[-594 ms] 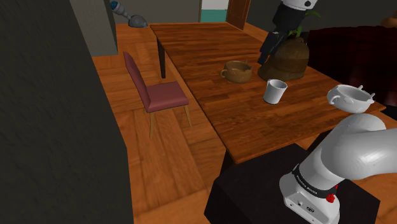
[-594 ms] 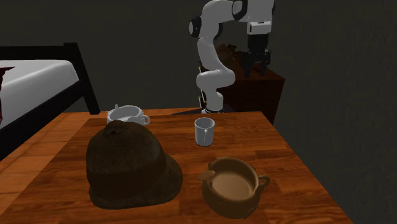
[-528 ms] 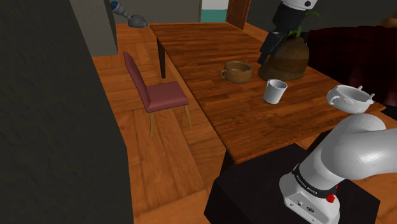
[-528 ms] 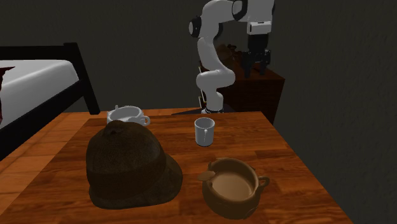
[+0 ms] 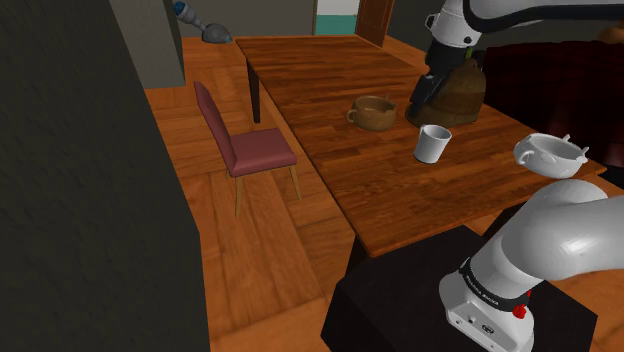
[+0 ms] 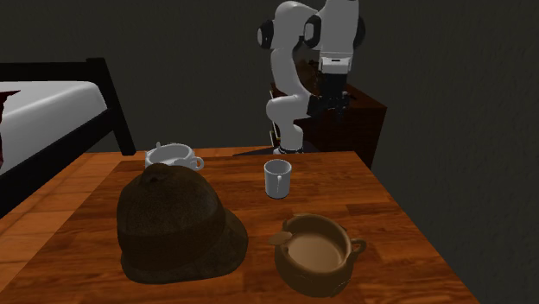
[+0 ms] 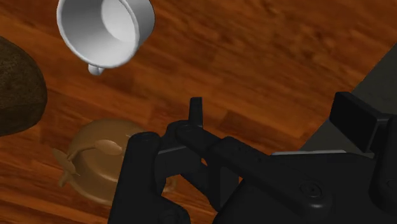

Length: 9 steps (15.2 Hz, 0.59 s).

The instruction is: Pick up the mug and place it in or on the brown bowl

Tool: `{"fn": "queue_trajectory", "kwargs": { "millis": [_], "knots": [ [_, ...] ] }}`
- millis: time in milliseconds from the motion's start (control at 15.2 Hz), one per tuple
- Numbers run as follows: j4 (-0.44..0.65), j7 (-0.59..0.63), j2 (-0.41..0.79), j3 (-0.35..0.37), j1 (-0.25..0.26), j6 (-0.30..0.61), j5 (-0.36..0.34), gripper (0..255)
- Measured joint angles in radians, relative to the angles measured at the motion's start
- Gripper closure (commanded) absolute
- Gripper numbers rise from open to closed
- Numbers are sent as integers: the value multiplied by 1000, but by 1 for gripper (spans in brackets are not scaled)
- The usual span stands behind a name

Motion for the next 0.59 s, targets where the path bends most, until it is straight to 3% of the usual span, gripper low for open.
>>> {"fn": "queue_trajectory", "kwargs": {
  "millis": [594],
  "knots": [
    [-77,-111,141,-128,-83,134,-115,0]
  ]
}}
